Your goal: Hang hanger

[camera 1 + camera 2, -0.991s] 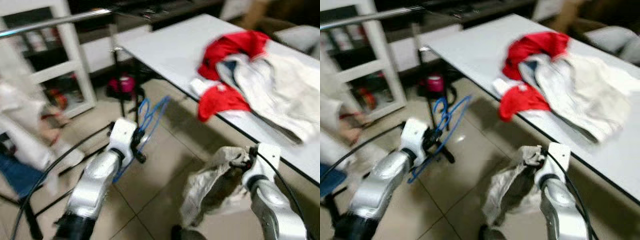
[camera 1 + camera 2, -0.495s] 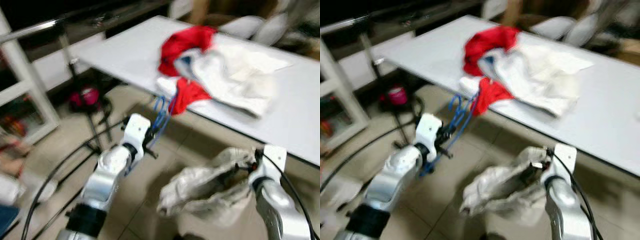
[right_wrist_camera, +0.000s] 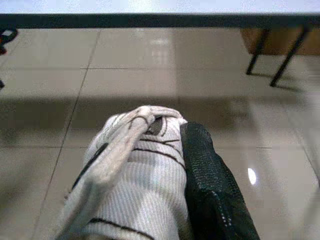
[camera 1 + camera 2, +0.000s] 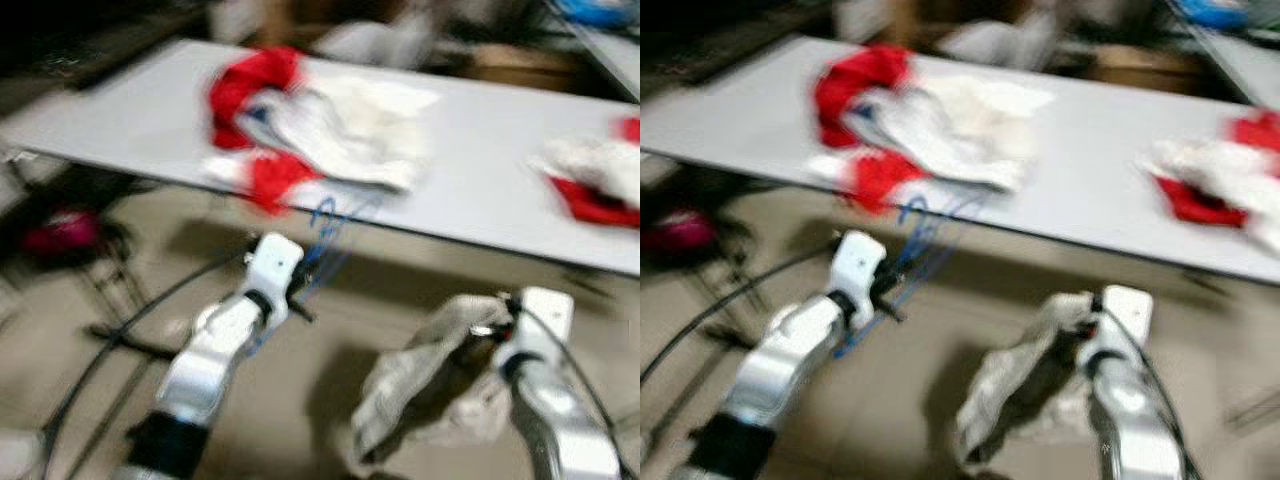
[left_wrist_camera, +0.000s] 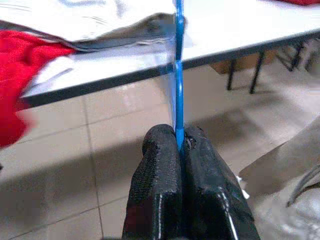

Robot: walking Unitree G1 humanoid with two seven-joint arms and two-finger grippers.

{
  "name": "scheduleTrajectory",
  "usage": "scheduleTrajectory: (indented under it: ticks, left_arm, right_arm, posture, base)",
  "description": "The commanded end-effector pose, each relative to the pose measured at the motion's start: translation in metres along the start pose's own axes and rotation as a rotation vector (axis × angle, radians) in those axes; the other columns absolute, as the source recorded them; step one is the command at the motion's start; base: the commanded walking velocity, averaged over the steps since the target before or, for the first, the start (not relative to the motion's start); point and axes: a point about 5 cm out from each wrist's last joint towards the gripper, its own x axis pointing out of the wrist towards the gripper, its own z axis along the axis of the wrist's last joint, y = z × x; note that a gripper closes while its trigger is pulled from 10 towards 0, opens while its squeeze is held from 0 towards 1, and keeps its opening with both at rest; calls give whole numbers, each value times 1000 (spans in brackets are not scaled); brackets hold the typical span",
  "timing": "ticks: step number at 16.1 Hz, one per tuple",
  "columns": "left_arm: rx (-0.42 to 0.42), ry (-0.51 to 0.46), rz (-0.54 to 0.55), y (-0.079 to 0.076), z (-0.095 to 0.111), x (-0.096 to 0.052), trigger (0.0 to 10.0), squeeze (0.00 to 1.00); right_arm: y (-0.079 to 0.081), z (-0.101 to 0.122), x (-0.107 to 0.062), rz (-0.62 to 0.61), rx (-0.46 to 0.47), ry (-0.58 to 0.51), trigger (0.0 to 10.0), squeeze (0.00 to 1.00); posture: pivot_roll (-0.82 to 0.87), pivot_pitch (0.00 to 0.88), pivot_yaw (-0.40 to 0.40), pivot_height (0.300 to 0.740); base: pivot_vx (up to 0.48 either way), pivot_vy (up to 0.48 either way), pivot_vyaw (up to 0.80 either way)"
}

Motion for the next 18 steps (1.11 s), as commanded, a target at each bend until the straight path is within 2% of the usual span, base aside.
scheduleTrajectory:
  ticks: [1,6,7,10,11,13,14,17,18]
  left_arm:
    - [3,-19,2,0,4,0,10000,0]
    - [6,-27,4,-2,4,-1,10000,0]
    - [-21,-47,6,-2,6,-1,10000,0]
    - [-22,-86,24,2,10,-5,10000,0]
    - [-45,-145,31,4,18,-7,10000,0]
    - [-68,-202,44,6,26,-8,10000,0]
    - [-94,-248,78,9,33,-10,10000,0]
    - [-103,-260,114,11,34,-13,10000,0]
    - [-98,-257,117,11,34,-16,10000,0]
  right_arm:
    - [-6,14,0,-16,-6,-66,10000,0]
    - [-8,17,-2,-12,-23,-85,10000,0]
    - [-9,20,-3,-9,-27,-97,10000,0]
    - [-13,28,-5,-16,-22,-126,10000,0]
    - [-13,39,-7,-20,-20,-175,10000,0]
    - [-13,49,-8,-20,-18,-219,10000,0]
    - [-11,65,-11,1,-10,-293,10000,0]
    - [-8,89,-18,32,6,-392,10000,0]
    - [-8,105,-21,36,17,-443,10000,0]
  posture:
    - [2,11,-2,740]
    - [-5,6,1,740]
    - [-12,5,5,740]
    - [-16,6,12,740]
    - [-15,5,15,740]
    - [-15,5,18,740]
    - [-17,6,20,740]
    - [-18,11,21,740]
    - [-17,10,16,740]
  base:
    - [0,-292,-800]
    - [0,-299,-800]
    - [0,0,-800]
    - [0,0,-654]
    - [0,0,0]
    - [0,0,0]
    - [0,0,0]
    - [185,0,0]
    - [289,0,-800]
